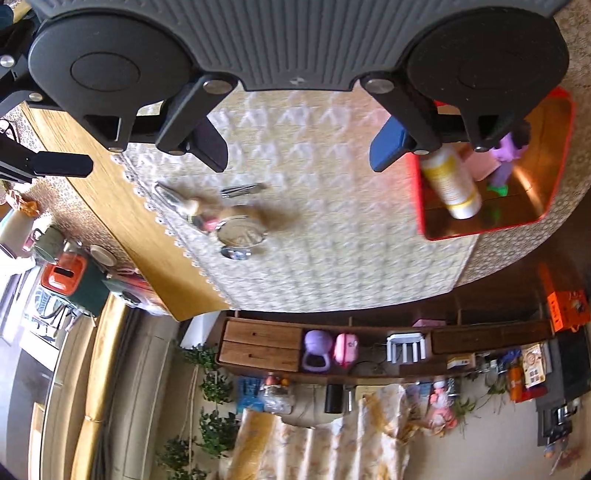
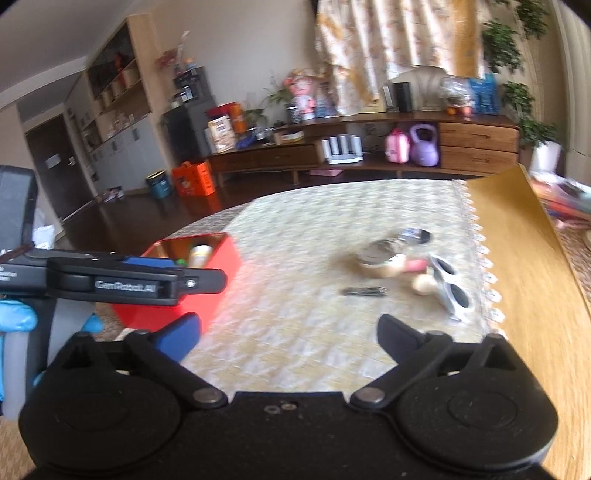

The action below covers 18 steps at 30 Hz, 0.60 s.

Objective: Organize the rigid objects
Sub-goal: 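Withdraw both open grippers from the tin toward the nail clipper and sunglasses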

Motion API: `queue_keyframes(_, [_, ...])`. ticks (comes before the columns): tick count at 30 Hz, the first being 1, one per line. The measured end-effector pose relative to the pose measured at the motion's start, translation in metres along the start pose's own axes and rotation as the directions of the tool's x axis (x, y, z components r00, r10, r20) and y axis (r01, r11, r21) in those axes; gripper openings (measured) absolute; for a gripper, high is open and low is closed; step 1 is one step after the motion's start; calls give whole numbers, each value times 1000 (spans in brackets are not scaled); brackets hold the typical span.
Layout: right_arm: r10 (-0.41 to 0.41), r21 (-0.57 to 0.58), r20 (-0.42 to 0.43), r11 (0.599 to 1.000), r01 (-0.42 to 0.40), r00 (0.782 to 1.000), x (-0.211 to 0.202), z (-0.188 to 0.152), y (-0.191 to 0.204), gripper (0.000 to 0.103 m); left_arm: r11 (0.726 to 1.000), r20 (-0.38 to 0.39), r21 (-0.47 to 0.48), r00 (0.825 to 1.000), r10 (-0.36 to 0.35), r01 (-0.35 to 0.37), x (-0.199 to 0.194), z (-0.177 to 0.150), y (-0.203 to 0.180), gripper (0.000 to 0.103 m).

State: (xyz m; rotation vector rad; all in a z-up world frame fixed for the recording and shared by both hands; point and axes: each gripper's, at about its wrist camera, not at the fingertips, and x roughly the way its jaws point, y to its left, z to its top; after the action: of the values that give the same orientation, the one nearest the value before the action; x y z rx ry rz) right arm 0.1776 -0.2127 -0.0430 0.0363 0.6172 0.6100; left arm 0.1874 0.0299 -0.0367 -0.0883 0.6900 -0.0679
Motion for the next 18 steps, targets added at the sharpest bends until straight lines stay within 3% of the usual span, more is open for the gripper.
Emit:
queue_keyframes(7, [-94,16,3,995,94,996,-2,-8,-46,103,999,-33,27,999,-20,21,29,-3,-30,84])
queue_keyframes(18, [-158,-9,-48,987,157,986,25,-16,-111,103,999,-71,20,997,-26,27,91,8,-60,84])
